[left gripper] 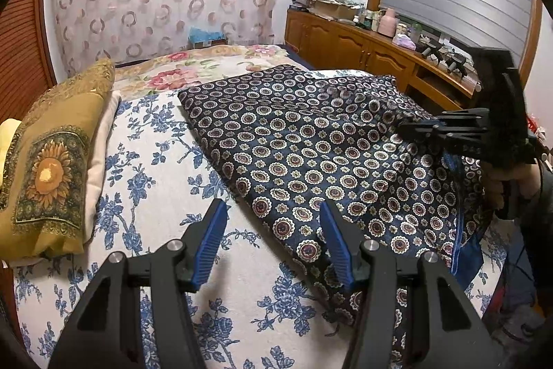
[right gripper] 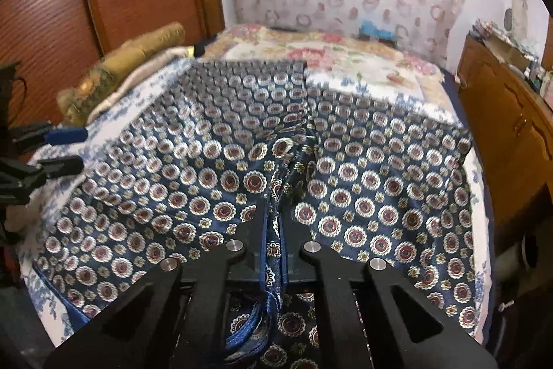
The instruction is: Fold small clothes
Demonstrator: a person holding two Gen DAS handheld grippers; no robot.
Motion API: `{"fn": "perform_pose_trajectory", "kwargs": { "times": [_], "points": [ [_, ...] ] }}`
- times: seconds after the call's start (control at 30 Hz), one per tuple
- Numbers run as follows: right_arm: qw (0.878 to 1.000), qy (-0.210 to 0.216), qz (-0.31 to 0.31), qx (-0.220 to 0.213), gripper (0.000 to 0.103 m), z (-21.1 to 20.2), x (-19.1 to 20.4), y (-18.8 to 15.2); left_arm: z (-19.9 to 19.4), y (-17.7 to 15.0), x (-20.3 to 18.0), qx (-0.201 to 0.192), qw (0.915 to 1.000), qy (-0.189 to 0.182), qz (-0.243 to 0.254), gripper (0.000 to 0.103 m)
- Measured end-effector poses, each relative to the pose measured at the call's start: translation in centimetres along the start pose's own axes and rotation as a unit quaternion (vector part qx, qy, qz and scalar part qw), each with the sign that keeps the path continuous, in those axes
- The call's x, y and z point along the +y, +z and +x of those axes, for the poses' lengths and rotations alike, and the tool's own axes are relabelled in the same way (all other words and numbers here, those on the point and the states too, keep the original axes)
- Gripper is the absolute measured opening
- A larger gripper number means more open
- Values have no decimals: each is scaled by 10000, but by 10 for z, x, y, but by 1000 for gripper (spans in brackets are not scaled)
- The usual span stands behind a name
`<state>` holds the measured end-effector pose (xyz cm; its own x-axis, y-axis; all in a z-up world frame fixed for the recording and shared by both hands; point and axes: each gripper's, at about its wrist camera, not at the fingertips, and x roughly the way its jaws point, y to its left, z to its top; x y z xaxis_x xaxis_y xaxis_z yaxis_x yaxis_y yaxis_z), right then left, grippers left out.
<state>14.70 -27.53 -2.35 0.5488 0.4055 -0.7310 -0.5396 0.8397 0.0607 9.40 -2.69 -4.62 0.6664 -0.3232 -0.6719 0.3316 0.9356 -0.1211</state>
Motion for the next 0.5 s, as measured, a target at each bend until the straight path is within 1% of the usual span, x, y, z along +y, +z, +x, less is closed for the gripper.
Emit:
{"fn": "perform_pose_trajectory", "kwargs": {
  "times": [0.03,0.1,0.2,0.33,0.5],
  "points": [
    [9999,35,13,-120,2,-7,0,0,0,0,0,-6,10000,-5,-7,55],
    [9996,-43,20,-293,2,-19,2,-2,-1,1,1,-21,10000,-20,-15,55],
    [9989,-111,32,-459,2,-34,2,-5,-1,2,0,-31,10000,-44,-11,55],
    [9984,-242,117,-488,2,-47,-4,-16,-2,3,-4,-41,9999,-93,22,55],
    [9975,-453,333,-429,2,-58,-21,-36,1,4,-10,-30,9998,-157,72,55]
  ]
}}
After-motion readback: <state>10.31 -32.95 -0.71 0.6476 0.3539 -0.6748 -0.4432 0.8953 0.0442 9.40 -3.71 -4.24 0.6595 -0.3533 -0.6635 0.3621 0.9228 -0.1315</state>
